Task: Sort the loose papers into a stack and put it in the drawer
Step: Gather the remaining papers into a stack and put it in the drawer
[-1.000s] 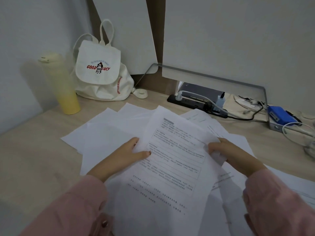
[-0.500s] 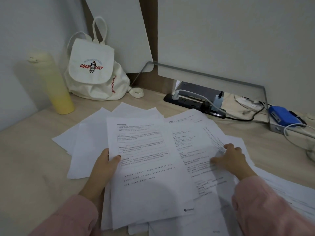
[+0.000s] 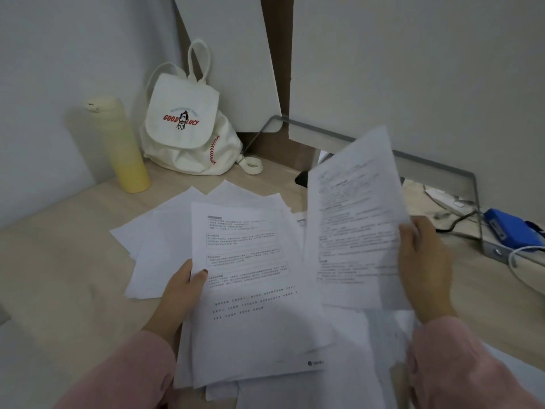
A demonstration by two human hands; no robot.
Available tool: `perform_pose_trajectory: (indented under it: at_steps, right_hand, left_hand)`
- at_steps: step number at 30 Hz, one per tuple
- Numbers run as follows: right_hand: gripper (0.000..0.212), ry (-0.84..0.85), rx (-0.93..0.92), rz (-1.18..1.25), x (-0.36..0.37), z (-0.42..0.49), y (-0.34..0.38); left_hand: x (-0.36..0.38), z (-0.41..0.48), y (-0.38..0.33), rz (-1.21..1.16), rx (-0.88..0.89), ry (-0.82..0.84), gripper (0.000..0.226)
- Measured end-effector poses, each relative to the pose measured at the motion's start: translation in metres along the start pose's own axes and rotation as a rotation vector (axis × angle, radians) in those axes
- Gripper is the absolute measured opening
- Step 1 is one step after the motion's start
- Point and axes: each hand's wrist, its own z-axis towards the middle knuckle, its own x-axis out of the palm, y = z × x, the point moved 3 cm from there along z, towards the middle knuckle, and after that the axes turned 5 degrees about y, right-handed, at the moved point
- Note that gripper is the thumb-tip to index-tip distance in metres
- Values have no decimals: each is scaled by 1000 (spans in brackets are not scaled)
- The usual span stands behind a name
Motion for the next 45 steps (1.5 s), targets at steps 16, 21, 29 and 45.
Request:
perform_pose_trajectory:
  at_steps: [16, 21, 29, 45]
  right_hand:
    - [20, 585, 283, 261, 82, -57, 23]
    - [27, 597, 265, 60, 114, -79, 18]
    - [33, 512, 401, 11, 113, -83, 20]
    - [23, 265, 673, 485, 57, -89, -11]
  left_hand:
    - [-3, 0, 2, -398, -187, 119, 59]
    - [-6, 3, 7, -204, -94, 190, 35]
    - [-6, 3, 9, -267, 48, 276, 19]
    - [-18, 17, -12, 338, 544, 311, 54]
